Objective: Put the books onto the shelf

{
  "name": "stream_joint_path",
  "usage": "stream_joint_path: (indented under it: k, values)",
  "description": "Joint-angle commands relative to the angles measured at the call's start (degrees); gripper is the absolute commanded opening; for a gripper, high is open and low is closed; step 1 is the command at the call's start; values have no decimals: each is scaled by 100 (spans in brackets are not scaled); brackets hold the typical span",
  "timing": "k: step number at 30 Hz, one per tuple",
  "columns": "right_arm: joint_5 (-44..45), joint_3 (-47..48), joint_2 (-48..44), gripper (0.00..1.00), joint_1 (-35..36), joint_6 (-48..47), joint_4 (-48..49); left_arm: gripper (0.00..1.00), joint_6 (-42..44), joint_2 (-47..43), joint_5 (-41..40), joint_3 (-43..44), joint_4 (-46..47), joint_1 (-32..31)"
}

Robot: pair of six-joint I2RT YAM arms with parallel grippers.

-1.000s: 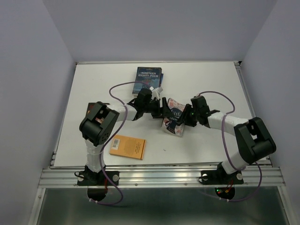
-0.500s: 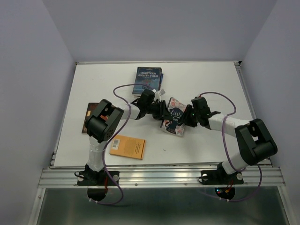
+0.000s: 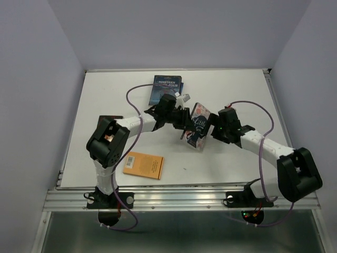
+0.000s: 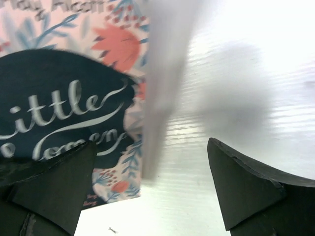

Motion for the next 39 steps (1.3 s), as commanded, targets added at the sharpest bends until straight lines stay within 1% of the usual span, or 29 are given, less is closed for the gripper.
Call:
stream_joint_path:
  k: [1,2,3,5,7,8,9,10,11,12,14,15,16,17,18,20,24,26,30,32,37,38,39]
  values:
    - [1483,230,-894,100,66,-43,-595,0,716,-1097,234,655,305,-91]
    - [1650,221,-1242,100,66,-17,-630,0,804,-1149,181,882,182,-74]
    - [1931,221,-1394,100,66,-17,-674,0,857,-1167,50,1006,-54,-39]
    - [2170,195,-1736,100,66,-34,-727,0,1032,-1176,57,1365,-222,128]
    - [2416,186,-1843,100,66,-43,-797,0,1155,-1150,127,1586,-363,339]
    - [2486,177,-1861,100,66,-43,-850,0,1408,-1124,128,1866,-555,409]
    - [2557,185,-1844,100,66,-43,-885,0,1533,-1037,128,2043,-705,540]
    - [2575,212,-1774,100,66,-35,-920,0,1795,-957,110,2462,-872,611]
    - [2566,221,-1773,100,66,-34,-947,0,1798,-878,101,2466,-1030,690]
    - [2566,238,-1695,100,66,-26,-973,0,1920,-799,188,2832,-1206,787]
    - [2566,282,-1589,100,66,18,-1000,0,1912,-527,276,3324,-1418,1137]
    - [2575,308,-1476,100,66,27,-1026,0,1921,-308,625,3484,-1523,1252]
    - [2575,326,-1422,100,66,36,-1035,0,1903,-193,733,3773,-1559,1358]
    - [2592,396,-1352,100,66,36,-1079,0,1903,-79,786,3941,-1777,1515]
    - [2601,431,-1247,100,66,45,-1096,0,2086,166,787,4134,-1944,1569]
    - [2610,528,-1150,100,66,45,-1123,0,2097,378,908,4433,-2095,1736]
    - [2645,651,-904,100,66,106,-1193,0,1868,827,1505,4567,-2165,2026]
    - [2672,704,-781,100,66,141,-1211,0,1798,959,1560,4523,-2201,2176]
    - [2689,827,-552,100,66,141,-1272,0,1807,1187,1446,4575,-2472,2325]
    - [2724,914,-421,100,66,133,-1316,0,1902,1407,1298,4837,-2823,2413]
    - [2759,1055,-244,100,66,80,-1360,0,2148,1855,1051,5278,-3298,2528]
    - [2751,1073,-227,100,66,62,-1360,4,2228,1952,972,5427,-3465,2545]
    - [2751,1091,-218,100,66,53,-1369,9,2307,2040,702,5715,-3797,2554]
